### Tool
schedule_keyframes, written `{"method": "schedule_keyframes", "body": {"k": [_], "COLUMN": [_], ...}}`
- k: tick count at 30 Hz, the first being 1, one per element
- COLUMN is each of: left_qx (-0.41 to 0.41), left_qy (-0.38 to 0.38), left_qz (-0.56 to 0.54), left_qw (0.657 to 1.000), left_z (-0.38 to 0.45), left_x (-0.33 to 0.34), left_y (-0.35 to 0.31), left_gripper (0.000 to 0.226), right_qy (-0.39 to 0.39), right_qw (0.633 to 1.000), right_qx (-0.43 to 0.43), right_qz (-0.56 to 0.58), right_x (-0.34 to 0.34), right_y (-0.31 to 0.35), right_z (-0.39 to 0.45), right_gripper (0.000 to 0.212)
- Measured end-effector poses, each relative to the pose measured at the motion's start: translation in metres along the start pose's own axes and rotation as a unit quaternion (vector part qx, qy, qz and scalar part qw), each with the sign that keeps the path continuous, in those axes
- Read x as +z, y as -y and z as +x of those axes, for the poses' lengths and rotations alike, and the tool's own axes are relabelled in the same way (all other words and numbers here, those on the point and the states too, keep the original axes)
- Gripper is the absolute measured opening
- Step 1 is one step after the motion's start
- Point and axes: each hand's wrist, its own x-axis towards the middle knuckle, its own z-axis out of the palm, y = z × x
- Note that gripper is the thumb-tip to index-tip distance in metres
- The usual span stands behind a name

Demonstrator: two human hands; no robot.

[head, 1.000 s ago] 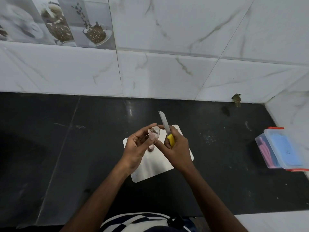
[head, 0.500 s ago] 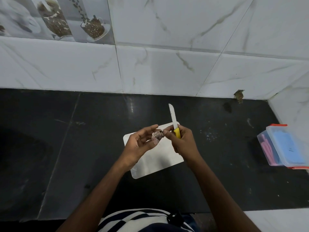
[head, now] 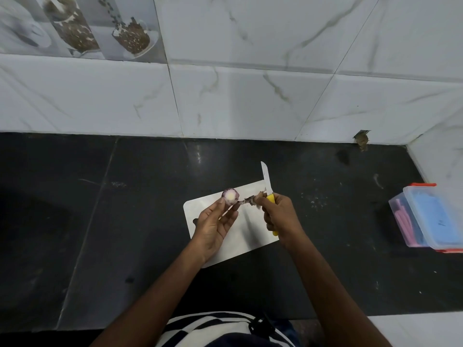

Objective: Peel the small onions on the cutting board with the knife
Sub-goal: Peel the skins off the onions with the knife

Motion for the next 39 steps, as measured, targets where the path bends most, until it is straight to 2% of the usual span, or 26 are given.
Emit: {"method": "schedule_keyframes", "body": {"k": [6, 10, 14, 18, 22, 26, 29, 32, 34, 36, 39], "left_qx": [-0.025, -0.009, 0.008, 0.008, 0.001, 0.029, 0.076, 0.119, 0.137, 0.162, 0.216], "left_qy": [0.013, 0.007, 0.006, -0.001, -0.028, -0.014, 0.022, 0.043, 0.047, 0.036, 0.028], "left_qz": [0.004, 0.005, 0.060, 0.078, 0.088, 0.135, 0.210, 0.316, 0.349, 0.381, 0.410], "left_qw": [1.000, 1.000, 0.998, 0.997, 0.996, 0.990, 0.975, 0.940, 0.926, 0.909, 0.886], "left_z": [0.006, 0.012, 0.014, 0.016, 0.018, 0.013, 0.004, -0.006, -0.012, -0.017, -0.021], "left_x": [0.010, 0.009, 0.002, -0.003, -0.006, -0.013, -0.017, -0.009, 0.001, 0.009, 0.016], "left_y": [0.003, 0.003, -0.002, -0.002, 0.004, 0.001, -0.006, -0.014, -0.018, -0.021, -0.025], "left_gripper": [0.043, 0.061, 0.064, 0.055, 0.044, 0.040, 0.041, 0.050, 0.055, 0.051, 0.049], "right_qy": [0.040, 0.056, 0.036, -0.057, -0.098, -0.156, -0.131, -0.013, 0.030, 0.017, -0.032], "right_qw": [0.998, 0.994, 0.995, 0.998, 0.979, 0.967, 0.965, 0.970, 0.967, 0.964, 0.942], "right_qx": [0.044, 0.062, 0.046, 0.010, 0.012, -0.043, -0.086, -0.141, -0.169, -0.190, -0.247], "right_qz": [0.031, 0.068, 0.087, -0.018, -0.176, -0.197, -0.212, -0.198, -0.190, -0.183, -0.226], "right_x": [0.004, 0.001, -0.016, -0.035, -0.038, -0.040, -0.030, -0.014, -0.005, -0.001, -0.002], "right_y": [-0.009, -0.013, -0.009, -0.015, -0.033, -0.041, -0.039, -0.032, -0.029, -0.026, -0.028], "right_z": [-0.012, -0.016, -0.007, 0.040, 0.078, 0.070, 0.043, 0.009, -0.006, -0.014, -0.016], "right_gripper": [0.021, 0.020, 0.018, 0.025, 0.029, 0.020, 0.016, 0.018, 0.023, 0.027, 0.042]}}
